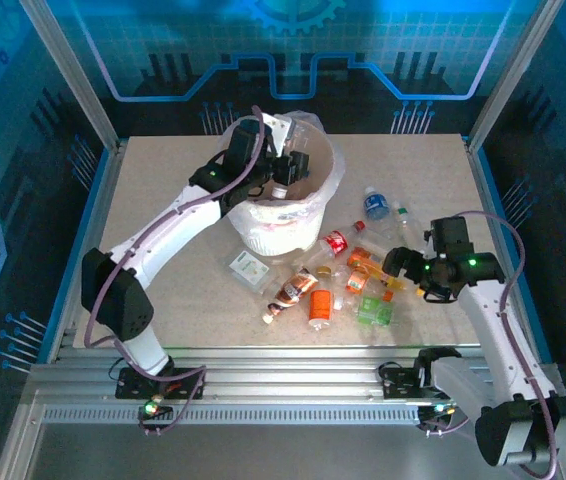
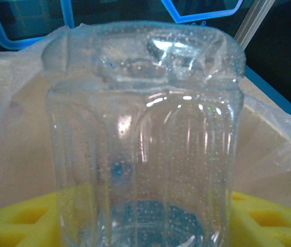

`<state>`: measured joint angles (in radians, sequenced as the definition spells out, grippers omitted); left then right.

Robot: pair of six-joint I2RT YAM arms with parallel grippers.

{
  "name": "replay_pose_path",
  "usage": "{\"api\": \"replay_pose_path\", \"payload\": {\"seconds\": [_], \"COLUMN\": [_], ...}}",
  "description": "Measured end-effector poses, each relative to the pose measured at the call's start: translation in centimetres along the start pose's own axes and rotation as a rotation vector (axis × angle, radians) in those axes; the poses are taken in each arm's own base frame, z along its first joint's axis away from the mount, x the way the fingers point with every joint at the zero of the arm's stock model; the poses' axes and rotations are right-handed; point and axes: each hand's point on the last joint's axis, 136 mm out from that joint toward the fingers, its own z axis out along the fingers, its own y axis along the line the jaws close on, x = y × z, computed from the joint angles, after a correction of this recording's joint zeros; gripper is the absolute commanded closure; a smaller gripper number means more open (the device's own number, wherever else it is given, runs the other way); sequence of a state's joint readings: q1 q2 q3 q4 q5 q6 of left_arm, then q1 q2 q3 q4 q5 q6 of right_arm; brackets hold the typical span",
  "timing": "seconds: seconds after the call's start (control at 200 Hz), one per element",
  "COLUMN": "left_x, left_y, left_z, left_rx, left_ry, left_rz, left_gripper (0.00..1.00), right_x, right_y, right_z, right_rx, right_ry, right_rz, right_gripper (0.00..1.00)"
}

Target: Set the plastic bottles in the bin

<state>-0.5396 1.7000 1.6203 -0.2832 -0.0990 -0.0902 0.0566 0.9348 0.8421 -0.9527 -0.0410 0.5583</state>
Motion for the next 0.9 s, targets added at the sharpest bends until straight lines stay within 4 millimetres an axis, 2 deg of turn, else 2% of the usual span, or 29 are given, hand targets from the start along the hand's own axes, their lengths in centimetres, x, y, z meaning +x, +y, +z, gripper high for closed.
{"api": "replay_pose_path", "payload": {"seconds": [0.07,0.16,0.205,0.365,0.56,0.665,0.77,0.9], "left_x": [0.0,-0.1,-0.1,-0.8,-3.4,-4.1,-4.9,-5.2], "left_y": [0.0,0.2,0.3,0.2,-0.1,-0.3,-0.7,-2.1], "left_z": [0.0,0.0,0.0,-0.2,-1.3,-2.1,-3.9,-8.0], "left_rx": [-0.002,-0.011,-0.016,-0.019,-0.014,-0.01,-0.004,0.019], "left_ry": [-0.001,-0.003,-0.004,-0.019,-0.079,-0.097,-0.127,-0.177], "left_rz": [0.008,0.013,0.012,0.013,0.01,0.003,-0.009,-0.007], "left_gripper": [0.27,0.08,0.01,0.01,0.01,0.01,0.01,0.01], "right_x": [0.1,0.1,0.0,-0.3,-0.4,-0.9,-1.4,-1.3], "right_y": [0.1,0.4,0.6,1.6,2.2,3.3,4.3,4.9], "right_z": [0.0,0.1,0.1,0.2,0.6,0.1,-0.2,0.3], "right_rx": [0.002,0.001,-0.003,-0.022,-0.01,-0.028,-0.046,-0.036], "right_ry": [0.0,-0.004,-0.008,-0.033,-0.036,-0.062,-0.085,-0.079], "right_rz": [0.0,0.003,0.004,-0.01,-0.035,-0.052,-0.068,-0.089], "right_gripper": [0.0,0.0,0.0,0.0,0.0,0.0,0.0,0.0]}}
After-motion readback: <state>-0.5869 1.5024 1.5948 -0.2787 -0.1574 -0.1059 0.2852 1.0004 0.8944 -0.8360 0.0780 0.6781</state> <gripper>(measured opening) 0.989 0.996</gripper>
